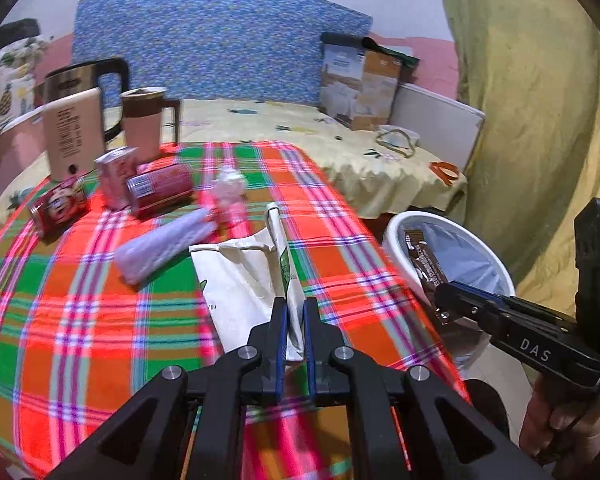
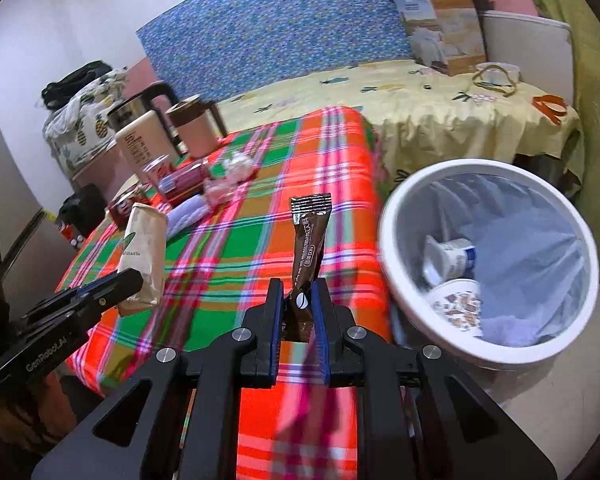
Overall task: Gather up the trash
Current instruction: 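Carry the wrapper and napkin over the white bin and open both grippers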
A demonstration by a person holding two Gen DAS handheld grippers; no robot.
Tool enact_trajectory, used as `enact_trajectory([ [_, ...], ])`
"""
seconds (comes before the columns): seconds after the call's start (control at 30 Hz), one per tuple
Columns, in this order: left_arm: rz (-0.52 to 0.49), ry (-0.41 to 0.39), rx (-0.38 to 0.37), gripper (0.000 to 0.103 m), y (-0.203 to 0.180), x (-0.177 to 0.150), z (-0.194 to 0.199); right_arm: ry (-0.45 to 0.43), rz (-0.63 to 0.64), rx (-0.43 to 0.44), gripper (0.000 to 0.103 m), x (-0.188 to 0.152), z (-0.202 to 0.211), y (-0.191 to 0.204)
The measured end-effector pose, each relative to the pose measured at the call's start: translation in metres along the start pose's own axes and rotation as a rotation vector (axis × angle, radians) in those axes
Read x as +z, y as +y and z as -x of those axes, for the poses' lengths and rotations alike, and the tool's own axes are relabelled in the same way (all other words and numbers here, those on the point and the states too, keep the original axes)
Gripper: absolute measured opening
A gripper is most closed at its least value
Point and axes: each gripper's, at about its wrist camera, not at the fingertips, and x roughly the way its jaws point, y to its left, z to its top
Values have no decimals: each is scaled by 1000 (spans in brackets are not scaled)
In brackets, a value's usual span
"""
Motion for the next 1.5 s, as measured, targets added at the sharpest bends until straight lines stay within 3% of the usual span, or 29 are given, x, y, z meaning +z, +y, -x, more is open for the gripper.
enact_trajectory([
  [0.7,-175,53,-191,8,-111,27,-68,-29,-148,-144,17,-3,22,-83],
  [1.33,-210,86,-345,8,-150,40,-115,-13,-206,-201,17,-2,21,-116],
  [1.5,-198,82,-368,24,-148,39,-113,-25,-219,-203,24,-3,24,-117],
])
